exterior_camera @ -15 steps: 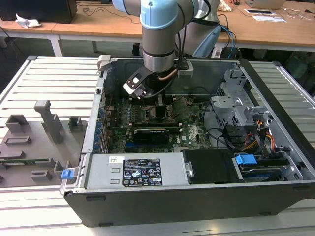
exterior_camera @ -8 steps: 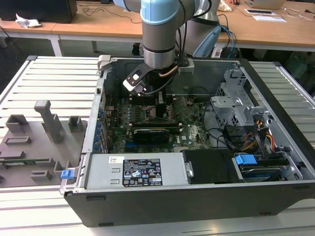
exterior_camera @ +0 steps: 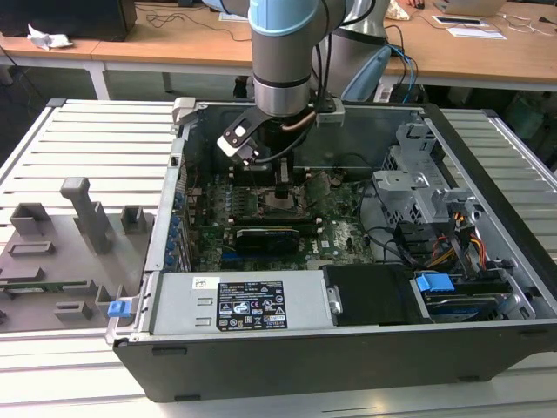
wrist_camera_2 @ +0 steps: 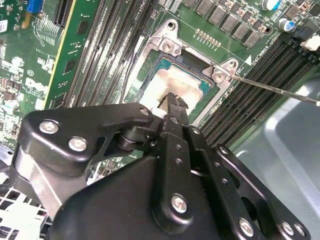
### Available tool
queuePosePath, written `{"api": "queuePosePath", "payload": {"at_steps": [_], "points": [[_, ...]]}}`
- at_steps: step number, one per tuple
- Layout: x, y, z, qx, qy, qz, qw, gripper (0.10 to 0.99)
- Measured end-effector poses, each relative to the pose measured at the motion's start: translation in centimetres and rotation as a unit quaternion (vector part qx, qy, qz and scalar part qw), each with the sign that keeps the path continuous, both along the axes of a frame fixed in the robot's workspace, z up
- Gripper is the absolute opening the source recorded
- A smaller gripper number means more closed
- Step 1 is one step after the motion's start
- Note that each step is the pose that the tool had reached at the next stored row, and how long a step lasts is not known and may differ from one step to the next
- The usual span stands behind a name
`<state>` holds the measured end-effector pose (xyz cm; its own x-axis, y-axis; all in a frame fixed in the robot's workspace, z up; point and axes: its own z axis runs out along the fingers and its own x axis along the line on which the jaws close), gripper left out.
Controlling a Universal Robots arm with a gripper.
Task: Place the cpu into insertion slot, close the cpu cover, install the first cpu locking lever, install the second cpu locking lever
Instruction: 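Place the cpu into insertion slot, then close the cpu cover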
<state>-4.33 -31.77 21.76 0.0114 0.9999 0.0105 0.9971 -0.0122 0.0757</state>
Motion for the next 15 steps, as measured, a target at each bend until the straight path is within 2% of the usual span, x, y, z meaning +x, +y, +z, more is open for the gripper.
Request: {"api": "queuePosePath", "payload": {"at_steps": [15], "points": [[0.00,0.00,0.43,0.0000,0.0000,0.000,1.0000,0.106]]}}
